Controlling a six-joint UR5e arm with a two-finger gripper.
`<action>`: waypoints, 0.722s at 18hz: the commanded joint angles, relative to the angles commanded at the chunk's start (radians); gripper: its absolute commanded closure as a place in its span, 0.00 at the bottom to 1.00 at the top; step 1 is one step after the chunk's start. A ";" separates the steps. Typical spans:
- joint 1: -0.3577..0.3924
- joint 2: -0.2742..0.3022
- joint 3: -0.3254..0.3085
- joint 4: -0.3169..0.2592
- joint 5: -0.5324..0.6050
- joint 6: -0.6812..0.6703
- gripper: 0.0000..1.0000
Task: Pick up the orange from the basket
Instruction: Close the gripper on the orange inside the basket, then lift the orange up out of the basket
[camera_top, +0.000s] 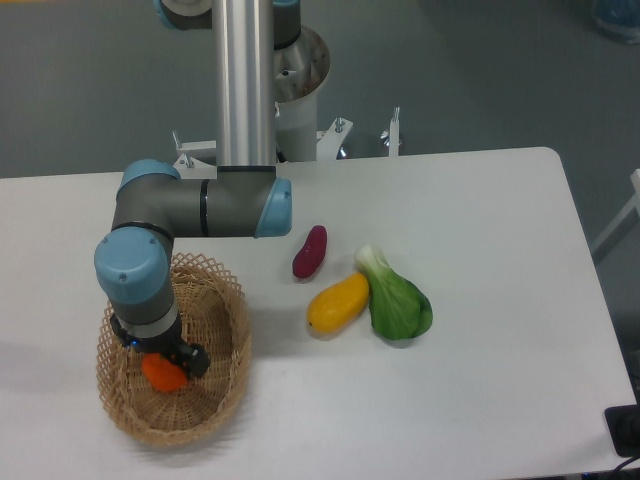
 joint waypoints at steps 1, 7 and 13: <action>0.000 -0.002 0.002 0.000 0.002 -0.002 0.03; 0.000 0.000 0.006 0.002 0.000 0.000 0.29; 0.000 0.009 0.009 0.003 0.000 0.006 0.35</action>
